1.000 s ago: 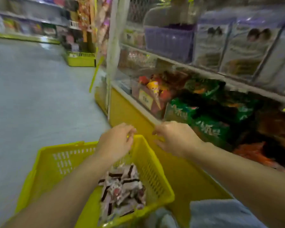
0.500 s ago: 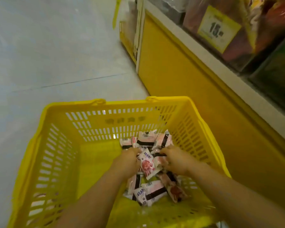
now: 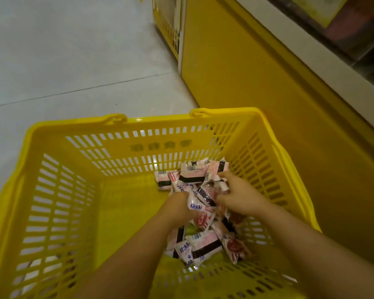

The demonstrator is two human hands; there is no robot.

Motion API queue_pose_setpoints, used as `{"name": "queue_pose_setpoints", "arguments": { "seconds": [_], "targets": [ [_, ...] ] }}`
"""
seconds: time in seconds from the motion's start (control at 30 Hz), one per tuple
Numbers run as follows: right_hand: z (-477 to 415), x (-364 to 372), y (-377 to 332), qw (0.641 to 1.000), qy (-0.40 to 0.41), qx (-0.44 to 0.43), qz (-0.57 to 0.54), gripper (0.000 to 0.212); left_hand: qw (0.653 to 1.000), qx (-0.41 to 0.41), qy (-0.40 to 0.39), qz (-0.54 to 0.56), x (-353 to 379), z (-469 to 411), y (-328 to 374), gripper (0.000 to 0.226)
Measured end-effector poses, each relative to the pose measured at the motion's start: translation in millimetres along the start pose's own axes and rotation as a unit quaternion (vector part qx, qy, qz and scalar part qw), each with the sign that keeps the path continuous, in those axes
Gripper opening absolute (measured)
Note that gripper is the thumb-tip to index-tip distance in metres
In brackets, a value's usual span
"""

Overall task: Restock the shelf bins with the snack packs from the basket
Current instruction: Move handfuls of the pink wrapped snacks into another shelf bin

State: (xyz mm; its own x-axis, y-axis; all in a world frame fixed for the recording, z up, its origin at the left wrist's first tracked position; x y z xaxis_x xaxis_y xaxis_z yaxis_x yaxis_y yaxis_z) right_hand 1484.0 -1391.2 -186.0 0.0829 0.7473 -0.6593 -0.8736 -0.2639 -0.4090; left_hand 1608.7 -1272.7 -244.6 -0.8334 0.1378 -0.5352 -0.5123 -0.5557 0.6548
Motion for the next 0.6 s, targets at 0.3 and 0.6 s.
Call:
{"name": "queue_pose_setpoints", "arguments": {
  "seconds": [0.3,0.6],
  "targets": [
    [14.1,-17.3,-12.5,0.901,-0.136,0.077,-0.404,0.032,0.917,-0.012,0.094,0.388,-47.7,17.9,-8.0,0.015],
    [12.8,-16.0,-46.7,0.961,-0.022,-0.066,-0.269,0.023,0.887,0.051,0.012,0.459,-62.9,27.2,6.6,0.068]
  ]
}}
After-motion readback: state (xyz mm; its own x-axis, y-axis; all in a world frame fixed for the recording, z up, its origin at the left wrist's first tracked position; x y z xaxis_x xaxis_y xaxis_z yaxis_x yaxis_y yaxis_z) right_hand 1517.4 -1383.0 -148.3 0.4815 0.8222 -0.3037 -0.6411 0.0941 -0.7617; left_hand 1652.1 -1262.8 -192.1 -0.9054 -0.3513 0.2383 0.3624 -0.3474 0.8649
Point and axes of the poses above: each hand's wrist, its own z-axis away from the middle knuckle, its own x-axis out of the palm, y = z × x, the point moved 1 cm from there along -z, towards the middle knuckle, and after that the axes turned 10 degrees about x, right-handed, at the moved point
